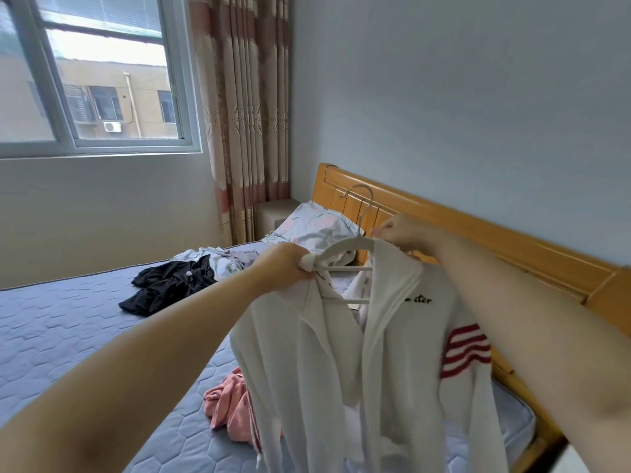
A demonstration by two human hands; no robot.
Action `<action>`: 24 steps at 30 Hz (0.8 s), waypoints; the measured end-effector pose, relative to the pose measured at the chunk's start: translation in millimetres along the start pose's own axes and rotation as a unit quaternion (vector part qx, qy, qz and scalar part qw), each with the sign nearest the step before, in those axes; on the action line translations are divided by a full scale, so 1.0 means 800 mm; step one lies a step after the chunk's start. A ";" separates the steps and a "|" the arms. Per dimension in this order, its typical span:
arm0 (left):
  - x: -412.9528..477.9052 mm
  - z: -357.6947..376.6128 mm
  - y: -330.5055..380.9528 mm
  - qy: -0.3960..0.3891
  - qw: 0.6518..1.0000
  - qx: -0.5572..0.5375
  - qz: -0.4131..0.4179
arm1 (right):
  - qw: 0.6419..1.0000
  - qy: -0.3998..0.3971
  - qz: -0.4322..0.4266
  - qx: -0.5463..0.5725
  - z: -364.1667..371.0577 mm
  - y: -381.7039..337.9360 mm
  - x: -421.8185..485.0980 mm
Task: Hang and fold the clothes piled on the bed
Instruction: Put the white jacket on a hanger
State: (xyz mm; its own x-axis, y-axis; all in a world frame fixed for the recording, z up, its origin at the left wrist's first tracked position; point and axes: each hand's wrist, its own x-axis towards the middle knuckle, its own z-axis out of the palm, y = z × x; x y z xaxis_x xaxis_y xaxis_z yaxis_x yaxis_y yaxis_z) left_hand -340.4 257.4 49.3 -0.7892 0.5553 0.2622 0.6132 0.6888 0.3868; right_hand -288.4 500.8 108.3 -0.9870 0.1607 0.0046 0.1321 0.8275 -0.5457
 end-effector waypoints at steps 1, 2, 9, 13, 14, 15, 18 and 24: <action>0.003 -0.001 0.000 0.008 1.000 -0.006 -0.007 | 0.999 0.044 -0.018 0.021 0.001 0.001 -0.003; 0.005 -0.002 0.000 0.016 1.000 -0.015 -0.015 | 0.996 0.072 -0.036 0.032 0.001 0.001 -0.007; 0.024 -0.017 0.001 0.030 0.999 0.009 -0.038 | 0.989 0.013 -0.120 -0.082 -0.008 0.018 -0.034; 0.029 -0.021 0.009 0.012 0.999 0.021 -0.029 | 0.986 0.026 -0.089 -0.138 -0.013 0.032 -0.035; 0.030 -0.020 0.010 0.013 0.999 0.022 -0.028 | 0.986 0.031 -0.074 -0.145 -0.014 0.041 -0.036; 0.030 -0.019 0.012 0.014 0.999 0.020 -0.029 | 0.985 0.035 -0.058 -0.156 -0.014 0.050 -0.037; 0.029 -0.013 0.017 0.020 0.999 0.024 -0.030 | 0.970 0.016 -0.011 -0.243 -0.011 0.068 -0.040; 0.026 -0.005 0.027 0.045 0.997 0.046 -0.035 | 0.961 0.037 0.017 -0.272 0.001 0.061 -0.029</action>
State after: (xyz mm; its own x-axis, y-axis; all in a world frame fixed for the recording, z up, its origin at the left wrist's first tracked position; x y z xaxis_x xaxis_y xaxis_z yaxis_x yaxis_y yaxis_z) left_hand -343.8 282.3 66.7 -0.8280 0.4625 0.3171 0.5530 0.7673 0.3249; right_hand -259.0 536.8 80.6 -0.9745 0.2148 0.0657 0.2134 0.9766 -0.0269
